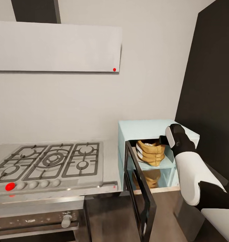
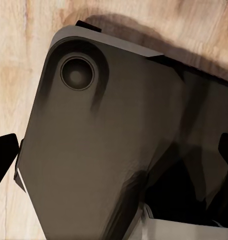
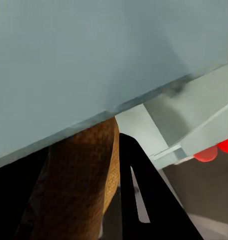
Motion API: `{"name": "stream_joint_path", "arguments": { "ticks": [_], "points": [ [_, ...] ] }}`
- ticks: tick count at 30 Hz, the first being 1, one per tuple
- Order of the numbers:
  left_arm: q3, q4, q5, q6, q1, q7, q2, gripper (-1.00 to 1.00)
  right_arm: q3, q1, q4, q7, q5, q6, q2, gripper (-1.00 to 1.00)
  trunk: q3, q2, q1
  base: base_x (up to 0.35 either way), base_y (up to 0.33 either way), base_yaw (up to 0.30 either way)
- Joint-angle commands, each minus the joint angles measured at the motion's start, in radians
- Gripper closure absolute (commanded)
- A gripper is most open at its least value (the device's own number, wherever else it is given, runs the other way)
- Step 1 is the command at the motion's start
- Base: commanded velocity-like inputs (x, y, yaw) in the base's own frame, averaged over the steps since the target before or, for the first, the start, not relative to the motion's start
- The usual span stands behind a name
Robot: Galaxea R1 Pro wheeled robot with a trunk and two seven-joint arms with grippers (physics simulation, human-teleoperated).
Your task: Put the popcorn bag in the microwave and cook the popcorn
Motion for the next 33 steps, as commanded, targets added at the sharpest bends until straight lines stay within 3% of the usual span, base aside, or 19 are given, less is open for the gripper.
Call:
{"name": "stream_joint_path", "arguments": {
  "ticks": [1, 14, 15, 33],
  "points": [
    [0.005, -0.001, 0.002, -0.001, 0.000, 0.001, 0.000, -1.00, -0.001, -0.001, -0.001, -0.002, -0.002, 0.004, 0.000, 1.00, -0.001, -0.001, 0.000, 0.098, 0.000, 0.000],
    [0.005, -0.001, 0.002, -0.001, 0.000, 0.001, 0.000, -1.00, -0.001, -0.001, -0.001, -0.002, -0.003, 0.004, 0.000, 1.00, -0.001, -0.001, 0.000, 0.024, 0.000, 0.000],
    [0.005, -0.001, 0.002, -0.001, 0.000, 0.001, 0.000, -1.00, -0.002, -0.001, -0.001, -0.002, -0.002, 0.004, -0.001, -1.00, -0.001, -0.001, 0.000, 0.000, 0.000, 0.000],
    [0.005, -0.001, -0.001, -0.003, 0.000, 0.001, -0.001, -1.00, 0.001, -0.001, -0.018, 0.005, -0.009, 0.004, -0.001, -1.00, -0.001, -0.001, 0.000, -0.054, 0.000, 0.000]
  ]
}}
